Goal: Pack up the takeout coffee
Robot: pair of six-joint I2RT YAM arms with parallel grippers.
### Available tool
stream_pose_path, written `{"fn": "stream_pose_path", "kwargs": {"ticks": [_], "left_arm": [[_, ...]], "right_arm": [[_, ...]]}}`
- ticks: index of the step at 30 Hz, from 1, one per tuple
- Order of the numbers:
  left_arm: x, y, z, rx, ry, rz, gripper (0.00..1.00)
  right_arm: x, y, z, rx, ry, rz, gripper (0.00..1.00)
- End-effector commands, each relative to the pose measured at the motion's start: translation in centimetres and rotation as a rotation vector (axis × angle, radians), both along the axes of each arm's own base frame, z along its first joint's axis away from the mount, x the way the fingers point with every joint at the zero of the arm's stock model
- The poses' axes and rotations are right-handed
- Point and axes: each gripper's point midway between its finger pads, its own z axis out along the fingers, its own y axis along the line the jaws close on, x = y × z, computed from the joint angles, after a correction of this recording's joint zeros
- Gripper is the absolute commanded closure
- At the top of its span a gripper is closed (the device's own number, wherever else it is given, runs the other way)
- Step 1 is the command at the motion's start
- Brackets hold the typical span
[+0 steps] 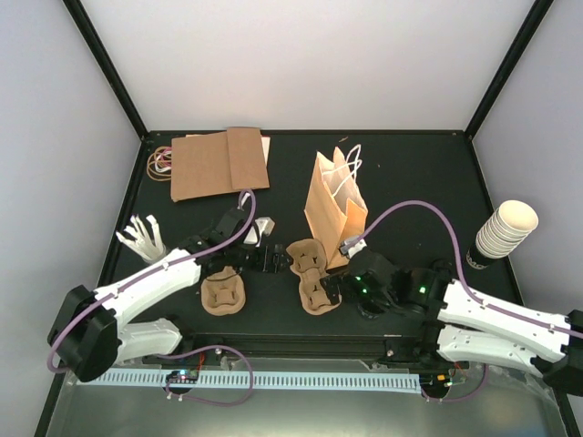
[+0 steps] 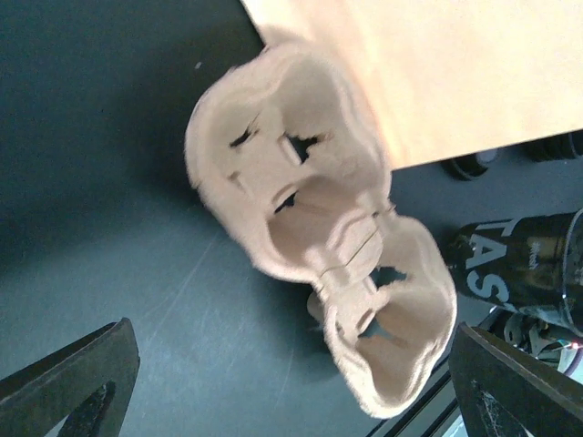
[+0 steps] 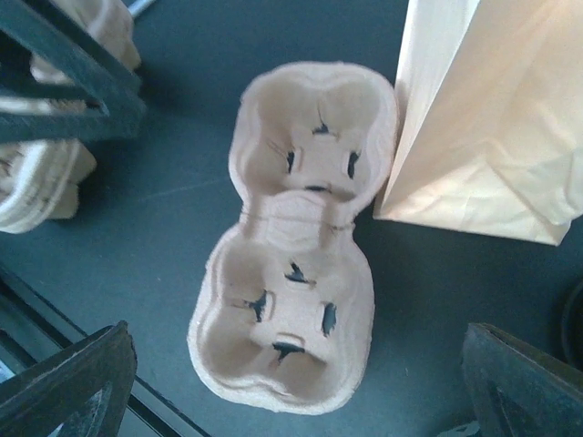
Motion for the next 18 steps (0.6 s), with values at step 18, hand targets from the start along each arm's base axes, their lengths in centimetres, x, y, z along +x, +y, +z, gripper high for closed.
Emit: {"fn": "stream_pose_path", "kwargs": {"ticks": [18], "left_arm": [[5.0,-4.6,1.8,-0.058,-0.116,-0.108,0.09]], "right_arm": [[-1.2,0.8,-3.8,-0.033,0.185,-0.047,0.01]]}}
